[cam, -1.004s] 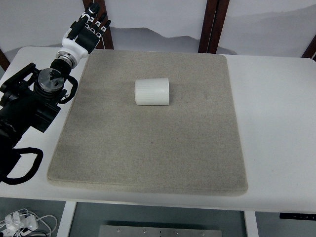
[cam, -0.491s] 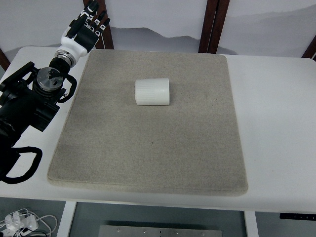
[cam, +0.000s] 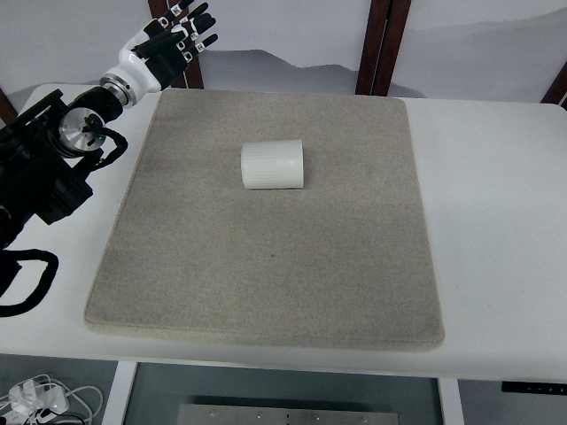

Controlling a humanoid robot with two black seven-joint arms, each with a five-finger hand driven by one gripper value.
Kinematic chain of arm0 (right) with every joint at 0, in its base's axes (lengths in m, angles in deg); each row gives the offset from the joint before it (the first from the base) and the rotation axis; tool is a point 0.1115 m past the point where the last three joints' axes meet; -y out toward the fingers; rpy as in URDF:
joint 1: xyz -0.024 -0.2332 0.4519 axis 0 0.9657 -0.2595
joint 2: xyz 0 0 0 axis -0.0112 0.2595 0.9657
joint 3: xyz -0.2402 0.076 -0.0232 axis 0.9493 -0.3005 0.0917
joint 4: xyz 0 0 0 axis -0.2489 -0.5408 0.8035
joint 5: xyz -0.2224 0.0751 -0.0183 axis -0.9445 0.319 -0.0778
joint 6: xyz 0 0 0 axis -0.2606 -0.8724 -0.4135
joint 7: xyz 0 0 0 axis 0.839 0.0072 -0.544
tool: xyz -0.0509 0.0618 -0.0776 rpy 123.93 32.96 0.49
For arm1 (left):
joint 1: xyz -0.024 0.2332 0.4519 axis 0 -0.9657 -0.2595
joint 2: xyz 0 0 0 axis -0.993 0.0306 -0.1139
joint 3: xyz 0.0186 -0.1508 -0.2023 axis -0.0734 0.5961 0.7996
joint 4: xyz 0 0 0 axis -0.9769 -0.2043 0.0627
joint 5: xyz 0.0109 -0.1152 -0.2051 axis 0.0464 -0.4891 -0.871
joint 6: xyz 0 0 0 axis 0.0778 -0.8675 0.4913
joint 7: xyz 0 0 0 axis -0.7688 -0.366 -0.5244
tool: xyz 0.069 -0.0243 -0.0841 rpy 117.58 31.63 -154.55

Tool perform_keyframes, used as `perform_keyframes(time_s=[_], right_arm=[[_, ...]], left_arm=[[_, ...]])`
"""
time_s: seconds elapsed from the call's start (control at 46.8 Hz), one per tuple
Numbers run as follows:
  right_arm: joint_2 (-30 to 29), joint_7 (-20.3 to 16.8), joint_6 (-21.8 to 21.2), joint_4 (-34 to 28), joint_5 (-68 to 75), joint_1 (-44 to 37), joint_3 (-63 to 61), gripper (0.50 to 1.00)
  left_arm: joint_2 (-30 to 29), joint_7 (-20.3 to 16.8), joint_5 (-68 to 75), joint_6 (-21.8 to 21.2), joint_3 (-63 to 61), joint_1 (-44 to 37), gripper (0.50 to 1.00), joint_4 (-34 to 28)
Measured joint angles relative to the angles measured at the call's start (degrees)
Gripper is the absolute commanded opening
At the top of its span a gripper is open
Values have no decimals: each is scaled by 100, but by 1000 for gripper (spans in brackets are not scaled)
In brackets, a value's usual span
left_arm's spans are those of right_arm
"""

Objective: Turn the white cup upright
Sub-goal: 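Swing the left hand over the mat toward the white cup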

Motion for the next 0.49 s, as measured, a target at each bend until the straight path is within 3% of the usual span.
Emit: perform_keyframes(time_s=[0.342, 0.491], right_arm=[[0, 1, 0, 0, 0, -2, 0, 952], [0, 1, 0, 0, 0, -1, 0, 952]], left_arm=[[-306, -87, 1898, 354, -198, 540, 996, 25], [-384, -170, 2211, 461, -747, 748, 996, 437]])
